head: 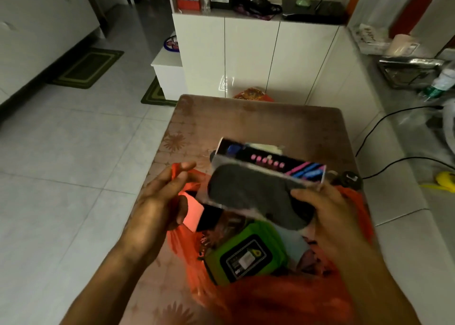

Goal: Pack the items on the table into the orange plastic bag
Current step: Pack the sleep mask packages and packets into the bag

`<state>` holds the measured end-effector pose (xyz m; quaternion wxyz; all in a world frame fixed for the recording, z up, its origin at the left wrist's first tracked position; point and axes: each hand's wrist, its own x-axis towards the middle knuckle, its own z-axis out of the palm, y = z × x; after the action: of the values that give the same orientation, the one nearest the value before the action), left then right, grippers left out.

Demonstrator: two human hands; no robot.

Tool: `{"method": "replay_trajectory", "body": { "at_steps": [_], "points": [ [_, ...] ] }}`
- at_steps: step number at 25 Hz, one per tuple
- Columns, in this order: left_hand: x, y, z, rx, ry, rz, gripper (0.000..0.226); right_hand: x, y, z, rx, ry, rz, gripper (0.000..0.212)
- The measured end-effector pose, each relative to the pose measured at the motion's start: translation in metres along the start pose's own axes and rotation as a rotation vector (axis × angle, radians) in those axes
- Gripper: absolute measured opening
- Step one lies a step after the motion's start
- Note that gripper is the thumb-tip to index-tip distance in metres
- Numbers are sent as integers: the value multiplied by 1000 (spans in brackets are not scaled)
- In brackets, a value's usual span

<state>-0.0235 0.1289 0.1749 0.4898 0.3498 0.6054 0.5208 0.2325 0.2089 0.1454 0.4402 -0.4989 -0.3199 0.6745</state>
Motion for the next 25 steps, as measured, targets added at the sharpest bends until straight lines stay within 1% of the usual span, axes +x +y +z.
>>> {"method": "replay_trajectory", "body": {
  "at_steps": [2, 3, 5, 6, 7, 8, 9, 10, 11, 13, 15, 16, 18, 19, 20, 21, 23, 25],
  "points": [
    [-8, 1, -2, -51, -39, 60, 34, -16, 34, -3, -320, 3, 94, 24],
    [-11, 1, -1, -72, -49, 78, 36, -21, 44, -4, -509, 17, 94, 23],
    [-12, -3, 4, -100, -83, 68, 37, -20, 53, -4, -901, 95, -29, 26],
    [-11, -7, 10, -111, -127, 38, 36, -20, 49, -3, -1050, 173, -133, 30],
    [-8, -12, 17, -121, -183, -18, 35, -16, 43, -2, -1115, 237, -247, 33],
    [-4, -19, 27, -130, -232, -92, 35, -8, 37, 1, -1125, 260, -372, 32],
    [0, -26, 36, -130, -259, -171, 34, 6, 31, 4, -1134, 226, -467, 26],
    [3, -32, 46, -119, -265, -237, 31, 24, 27, 8, -1150, 168, -504, 19],
    [6, -37, 55, -103, -258, -279, 26, 46, 25, 12, -1155, 111, -494, 15],
    [12, -41, 66, -79, -249, -309, 24, 101, 31, 12, -1138, 65, -377, 16],
    [19, -40, 66, -83, -232, -304, 27, 155, 47, 2, -1204, 59, -246, 28],
    [23, -40, 63, -88, -221, -293, 26, 176, 56, -5, -1284, 43, -166, 38],
    [30, -39, 54, -93, -203, -264, 24, 207, 80, -22, -1531, -81, 16, 58],
    [33, -39, 49, -93, -197, -255, 24, 216, 90, -29, -1628, -124, 59, 59],
    [36, -39, 45, -91, -198, -247, 27, 223, 99, -33, -1653, -114, 40, 52],
    [38, -40, 41, -89, -207, -245, 30, 229, 107, -35, -1611, -61, -8, 41],
    [39, -39, 36, -103, -203, -241, 32, 230, 108, -32, -1432, 67, -74, 24],
    [37, -34, 33, -135, -139, -219, 32, 220, 92, -31, -1246, 175, -203, 18]
  ]
}}
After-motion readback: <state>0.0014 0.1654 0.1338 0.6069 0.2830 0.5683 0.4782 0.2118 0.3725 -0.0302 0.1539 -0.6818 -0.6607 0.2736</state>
